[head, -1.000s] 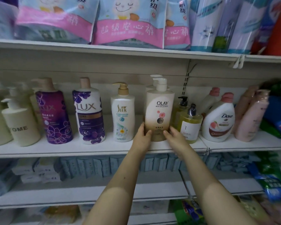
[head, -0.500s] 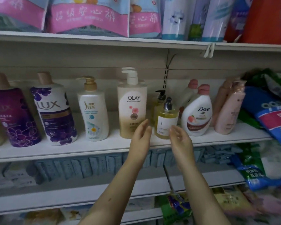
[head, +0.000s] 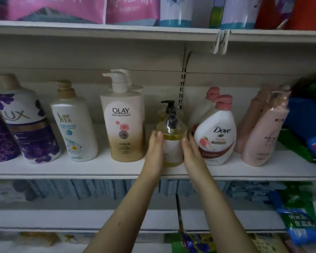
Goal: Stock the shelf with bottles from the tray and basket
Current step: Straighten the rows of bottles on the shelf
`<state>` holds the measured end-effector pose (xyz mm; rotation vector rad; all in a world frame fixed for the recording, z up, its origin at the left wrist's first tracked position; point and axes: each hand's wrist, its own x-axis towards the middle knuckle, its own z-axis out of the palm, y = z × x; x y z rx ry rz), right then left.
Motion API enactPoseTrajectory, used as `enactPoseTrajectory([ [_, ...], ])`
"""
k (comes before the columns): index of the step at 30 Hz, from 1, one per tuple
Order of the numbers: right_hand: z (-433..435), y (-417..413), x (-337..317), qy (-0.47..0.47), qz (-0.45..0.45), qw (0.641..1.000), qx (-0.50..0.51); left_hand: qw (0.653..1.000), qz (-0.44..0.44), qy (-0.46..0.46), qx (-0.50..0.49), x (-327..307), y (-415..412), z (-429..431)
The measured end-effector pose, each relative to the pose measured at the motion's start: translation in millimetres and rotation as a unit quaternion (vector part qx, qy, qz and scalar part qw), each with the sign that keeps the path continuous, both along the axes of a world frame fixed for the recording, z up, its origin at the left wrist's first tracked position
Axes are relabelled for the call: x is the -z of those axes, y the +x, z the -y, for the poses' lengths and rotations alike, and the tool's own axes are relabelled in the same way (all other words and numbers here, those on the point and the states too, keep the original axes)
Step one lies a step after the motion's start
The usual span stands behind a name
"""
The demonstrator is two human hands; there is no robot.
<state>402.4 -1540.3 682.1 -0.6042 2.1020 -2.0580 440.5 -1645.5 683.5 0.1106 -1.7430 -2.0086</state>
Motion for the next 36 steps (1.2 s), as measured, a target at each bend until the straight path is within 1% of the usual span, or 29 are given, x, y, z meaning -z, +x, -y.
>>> enactPoseTrajectory([
  [3,2,-11,3,-0.008,0.009,1.000,-0.029,1.000,0.001,0.020,-0.009,2,-3,2],
  [8,9,-17,-1,-0.082,0.048,0.995,-0.044,0.997,0.044,0.058,-0.010,-2,-10,5],
  [14,17,-19,-7,-0.114,0.100,0.988,-0.009,0.993,0.078,0.093,0.000,-7,-15,6],
  [18,22,-22,-8,-0.121,0.124,0.985,0.018,0.991,0.073,0.109,0.020,-6,-24,8],
  [21,28,-28,-9,-0.119,0.132,0.983,0.042,0.990,0.065,0.126,0.011,-6,-35,11],
  [28,37,-34,-9,-0.124,0.113,0.985,0.041,0.992,0.060,0.103,-0.029,-6,-46,15],
  [31,35,-31,-7,-0.128,0.100,0.986,0.041,0.994,0.060,0.071,-0.059,3,-47,14],
  [33,33,-28,-7,-0.123,0.096,0.987,0.039,0.993,0.075,0.055,-0.074,3,-43,12],
  [36,34,-28,-6,-0.111,0.099,0.988,0.051,0.991,0.070,0.049,-0.100,-2,-35,9],
])
